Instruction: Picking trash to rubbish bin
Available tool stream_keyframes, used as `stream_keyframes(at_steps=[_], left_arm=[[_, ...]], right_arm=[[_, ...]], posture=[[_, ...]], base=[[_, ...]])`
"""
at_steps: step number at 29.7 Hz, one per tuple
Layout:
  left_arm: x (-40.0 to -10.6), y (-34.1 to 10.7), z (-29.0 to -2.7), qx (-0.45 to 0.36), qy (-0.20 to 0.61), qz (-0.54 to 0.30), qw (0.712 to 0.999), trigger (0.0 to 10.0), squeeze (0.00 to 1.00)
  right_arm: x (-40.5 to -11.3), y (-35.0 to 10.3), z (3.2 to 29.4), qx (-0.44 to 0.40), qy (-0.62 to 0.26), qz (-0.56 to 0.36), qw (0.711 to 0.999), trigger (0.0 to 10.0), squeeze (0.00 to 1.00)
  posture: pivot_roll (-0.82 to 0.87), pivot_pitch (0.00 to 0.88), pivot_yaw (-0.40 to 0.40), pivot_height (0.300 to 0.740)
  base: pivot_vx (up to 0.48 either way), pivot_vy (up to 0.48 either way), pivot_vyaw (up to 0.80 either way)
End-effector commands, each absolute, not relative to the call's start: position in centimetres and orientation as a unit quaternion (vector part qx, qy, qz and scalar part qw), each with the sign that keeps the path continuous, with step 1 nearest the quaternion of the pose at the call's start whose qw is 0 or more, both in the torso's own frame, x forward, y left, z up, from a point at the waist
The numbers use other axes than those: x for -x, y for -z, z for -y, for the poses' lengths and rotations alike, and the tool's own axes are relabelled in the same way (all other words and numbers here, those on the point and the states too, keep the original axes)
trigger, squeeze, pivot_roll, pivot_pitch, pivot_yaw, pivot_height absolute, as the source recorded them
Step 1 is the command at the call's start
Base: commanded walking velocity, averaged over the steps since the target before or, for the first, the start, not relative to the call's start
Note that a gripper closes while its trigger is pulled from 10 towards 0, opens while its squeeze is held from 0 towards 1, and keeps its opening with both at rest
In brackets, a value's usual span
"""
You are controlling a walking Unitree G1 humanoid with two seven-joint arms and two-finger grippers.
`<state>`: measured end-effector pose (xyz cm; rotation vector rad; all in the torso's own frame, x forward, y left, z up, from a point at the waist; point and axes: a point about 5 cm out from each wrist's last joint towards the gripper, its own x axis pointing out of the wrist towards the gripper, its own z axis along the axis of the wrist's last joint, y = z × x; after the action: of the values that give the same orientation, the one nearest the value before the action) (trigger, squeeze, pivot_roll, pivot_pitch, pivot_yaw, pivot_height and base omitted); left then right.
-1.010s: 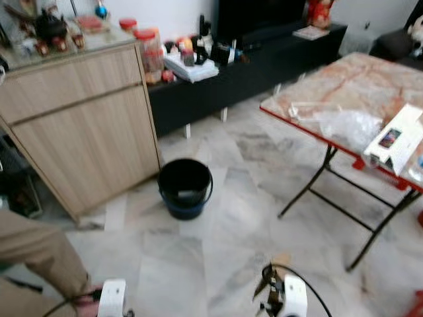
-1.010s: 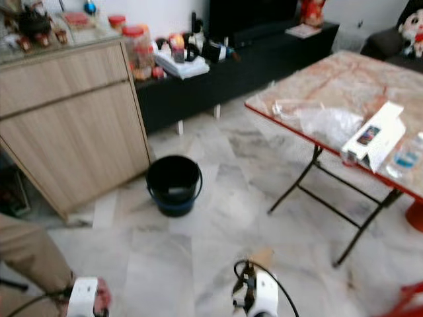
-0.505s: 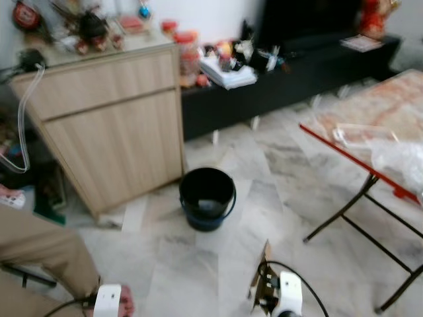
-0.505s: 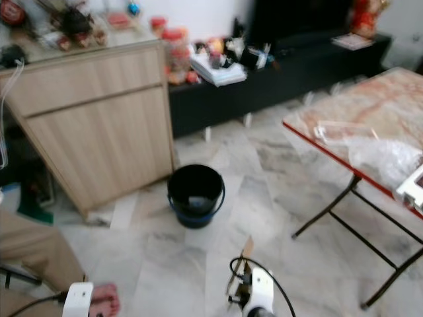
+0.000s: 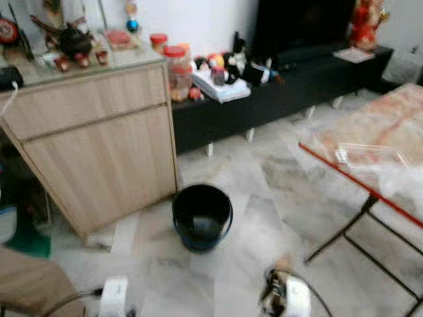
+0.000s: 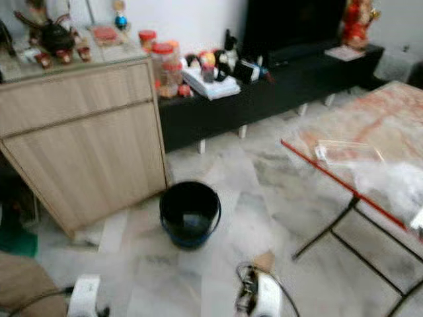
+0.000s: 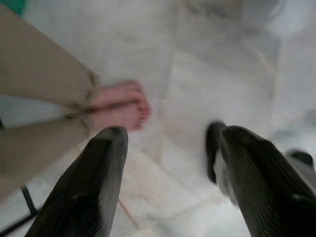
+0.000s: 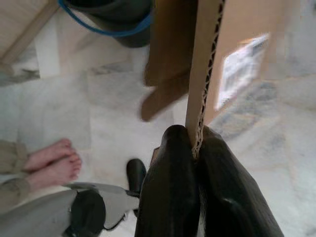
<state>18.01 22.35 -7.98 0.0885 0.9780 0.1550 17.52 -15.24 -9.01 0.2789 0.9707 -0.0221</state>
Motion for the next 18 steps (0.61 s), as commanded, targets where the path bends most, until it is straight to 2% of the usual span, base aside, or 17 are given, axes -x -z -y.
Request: stream_keyframes(at_steps=[1,5,11,18], left_arm=[[-18.42,7.94,-21.64,-0.039,-0.065,-0.467,0.881,10.0,0.0],[-18.42,7.94,-21.65,-0.039,-0.066,-0.467,0.881,10.0,0.0],[-18.4,7.95,-21.67,-0.04,-0.064,-0.468,0.881,10.0,0.0],[-18.41,7.96,-21.57,-0.04,-0.063,-0.468,0.881,10.0,0.0]], right_arm=[[-17.19,9.11,16.34,-0.126,0.021,-0.468,0.875,10.0,0.0],[-17.35,9.03,16.24,-0.111,0.011,-0.464,0.879,10.0,0.0],[-17.51,8.96,16.22,-0.109,0.014,-0.462,0.88,10.0,0.0],[-17.53,8.95,16.41,-0.104,0.016,-0.463,0.88,10.0,0.0]], posture=[[-0.02,0.0,-0.012,0.74],[-0.01,0.0,-0.014,0.74],[-0.01,0.0,-0.014,0.74],[-0.01,0.0,-0.015,0.74]], base=[[0.401,0.0,0.0],[0.4,0.0,0.0],[0.396,0.0,0.71],[0.392,0.0,0.0]])
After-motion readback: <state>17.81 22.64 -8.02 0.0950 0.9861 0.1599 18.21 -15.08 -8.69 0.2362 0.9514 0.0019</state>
